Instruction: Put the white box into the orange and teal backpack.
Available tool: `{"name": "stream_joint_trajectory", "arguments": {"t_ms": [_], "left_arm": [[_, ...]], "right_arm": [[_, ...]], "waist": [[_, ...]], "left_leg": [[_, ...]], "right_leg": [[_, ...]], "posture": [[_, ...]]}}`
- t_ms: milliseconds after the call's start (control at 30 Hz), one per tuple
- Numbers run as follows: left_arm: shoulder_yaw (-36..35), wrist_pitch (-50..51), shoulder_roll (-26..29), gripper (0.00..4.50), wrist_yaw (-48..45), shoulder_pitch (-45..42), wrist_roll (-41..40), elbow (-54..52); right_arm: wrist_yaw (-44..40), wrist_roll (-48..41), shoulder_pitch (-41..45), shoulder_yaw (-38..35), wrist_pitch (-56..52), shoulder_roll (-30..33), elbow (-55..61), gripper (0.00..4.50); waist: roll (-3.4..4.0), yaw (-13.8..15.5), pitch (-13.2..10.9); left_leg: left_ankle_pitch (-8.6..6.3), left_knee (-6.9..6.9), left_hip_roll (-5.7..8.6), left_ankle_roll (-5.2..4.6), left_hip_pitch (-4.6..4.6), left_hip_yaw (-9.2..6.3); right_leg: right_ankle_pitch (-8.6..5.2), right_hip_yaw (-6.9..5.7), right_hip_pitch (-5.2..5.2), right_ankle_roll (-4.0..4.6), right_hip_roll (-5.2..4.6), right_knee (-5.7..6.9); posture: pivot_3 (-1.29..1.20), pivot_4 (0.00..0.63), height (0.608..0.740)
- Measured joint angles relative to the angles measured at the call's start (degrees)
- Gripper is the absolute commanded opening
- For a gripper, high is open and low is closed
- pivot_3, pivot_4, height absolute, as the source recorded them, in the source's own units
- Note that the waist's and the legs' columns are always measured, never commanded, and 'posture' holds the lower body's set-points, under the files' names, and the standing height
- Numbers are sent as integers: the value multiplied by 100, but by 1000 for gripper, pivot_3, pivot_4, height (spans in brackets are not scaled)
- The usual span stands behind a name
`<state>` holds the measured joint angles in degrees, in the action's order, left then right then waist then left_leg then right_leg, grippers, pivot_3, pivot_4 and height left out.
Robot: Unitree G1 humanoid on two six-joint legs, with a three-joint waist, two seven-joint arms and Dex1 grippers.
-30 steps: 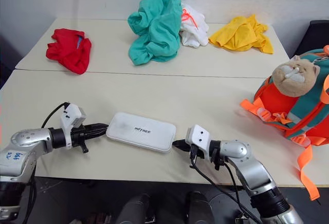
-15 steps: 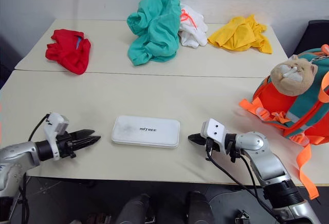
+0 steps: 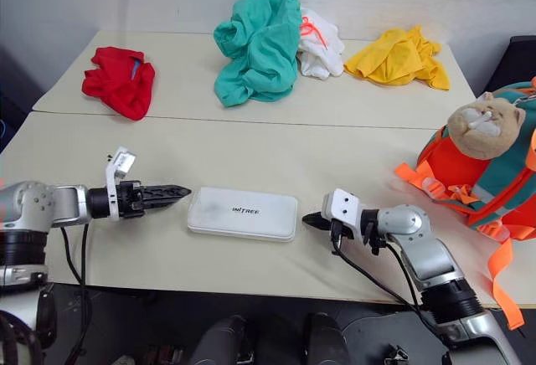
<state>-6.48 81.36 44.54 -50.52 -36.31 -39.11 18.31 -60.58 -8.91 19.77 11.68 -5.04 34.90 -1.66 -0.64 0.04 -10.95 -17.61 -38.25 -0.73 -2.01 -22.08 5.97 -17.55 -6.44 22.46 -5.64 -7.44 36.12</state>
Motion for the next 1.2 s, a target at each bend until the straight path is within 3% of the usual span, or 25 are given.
{"name": "stream_joint_trajectory", "arguments": {"t_ms": [133, 267, 433, 533, 767, 967, 1133, 1200], "left_arm": [[551, 227, 39, 4466, -410, -135, -89, -74], [569, 434, -167, 4466, -442, -146, -129, -142], [458, 624, -308, 3310, -336, -69, -135, -196], [446, 802, -271, 2864, -395, 103, -248, -227], [394, 1071, -17, 1393, -671, 446, -863, -687], [25, 982, -150, 1371, -474, 742, -948, -1080], [-459, 648, -634, 1369, -102, 1002, -966, -1301], [-760, 86, -891, 1368, 26, 1271, -984, -1618]], "right_arm": [[100, 85, 29, 139, -15, -222, 7, 0], [264, 136, -70, 259, -52, -471, 157, 0], [382, 181, -85, 330, -83, -593, 251, 0], [326, 153, -183, 305, -25, -484, 274, 0], [246, -82, -818, -310, 305, 15, 384, 0], [359, -209, -1537, -967, 478, 393, 569, 0], [518, -535, -2272, -1507, 439, 393, 908, 0], [564, -977, -2762, -2065, 287, 391, 1203, 375]], "waist": [[0, -23, 1], [0, -14, 1], [-2, -26, 2], [-2, -30, 2], [-13, -9, 7], [-14, -13, 8], [-15, 23, 8], [-15, 24, 8]], "left_leg": [[0, 0, -3, 1, 1, 2], [1, -1, -4, 3, 1, 1], [1, -3, -3, 3, 0, 1], [0, 2, -8, 5, -1, 1], [0, 0, -10, 6, -2, -5], [0, 0, -12, 8, 0, -4], [0, 0, -9, 7, -4, -6], [0, 1, -10, 7, -7, -8]], "right_leg": [[0, 7, 0, -1, 0, -2], [-1, 6, 1, -1, -1, -2], [1, 10, 0, -3, -4, -5], [1, 10, 4, -3, -4, -7], [1, 10, -1, -3, -14, -12], [0, 12, 0, -3, -14, -17], [1, 11, -1, -3, -18, -16], [1, 9, 0, -4, -19, -18]], "posture": [[0, 150, 740], [0, 150, 740], [0, 150, 740], [0, 150, 740], [0, 150, 740], [0, 150, 740], [0, 150, 740], [0, 150, 740]]}}
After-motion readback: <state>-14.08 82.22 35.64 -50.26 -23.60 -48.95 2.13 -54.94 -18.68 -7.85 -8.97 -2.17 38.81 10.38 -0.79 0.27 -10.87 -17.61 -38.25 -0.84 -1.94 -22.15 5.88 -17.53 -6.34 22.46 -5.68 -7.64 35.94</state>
